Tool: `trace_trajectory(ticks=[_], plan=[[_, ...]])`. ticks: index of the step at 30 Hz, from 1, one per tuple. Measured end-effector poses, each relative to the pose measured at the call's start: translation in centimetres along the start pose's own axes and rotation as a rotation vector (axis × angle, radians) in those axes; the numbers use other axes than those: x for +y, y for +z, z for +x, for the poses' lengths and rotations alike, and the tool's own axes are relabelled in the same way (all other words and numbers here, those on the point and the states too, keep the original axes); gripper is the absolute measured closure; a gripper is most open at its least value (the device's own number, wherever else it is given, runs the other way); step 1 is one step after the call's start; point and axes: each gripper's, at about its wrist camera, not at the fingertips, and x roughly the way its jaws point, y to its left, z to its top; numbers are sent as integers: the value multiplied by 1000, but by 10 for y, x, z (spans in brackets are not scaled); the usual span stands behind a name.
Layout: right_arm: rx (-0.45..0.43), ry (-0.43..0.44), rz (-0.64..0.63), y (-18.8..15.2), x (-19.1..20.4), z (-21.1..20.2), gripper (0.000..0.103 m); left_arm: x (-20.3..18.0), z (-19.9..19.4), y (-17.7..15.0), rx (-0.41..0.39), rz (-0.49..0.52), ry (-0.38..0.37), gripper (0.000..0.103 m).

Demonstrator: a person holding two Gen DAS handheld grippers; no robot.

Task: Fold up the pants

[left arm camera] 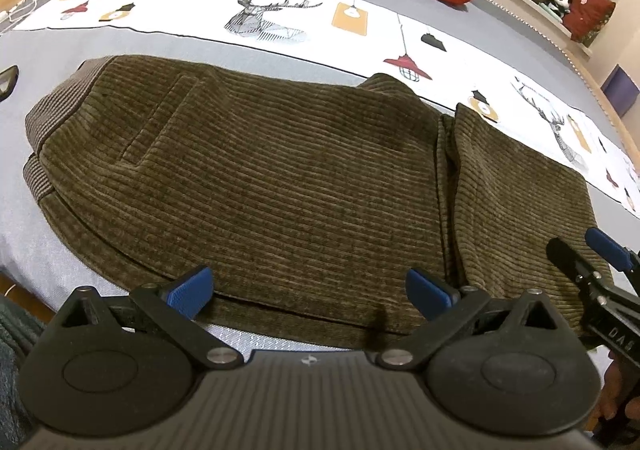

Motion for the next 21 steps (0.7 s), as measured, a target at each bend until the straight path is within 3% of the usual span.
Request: trace_trajectory(ticks=[21], plan=[[1,-89,182,-11,-45,-23,21,-22,-4,-7,-3,37,-25,0]])
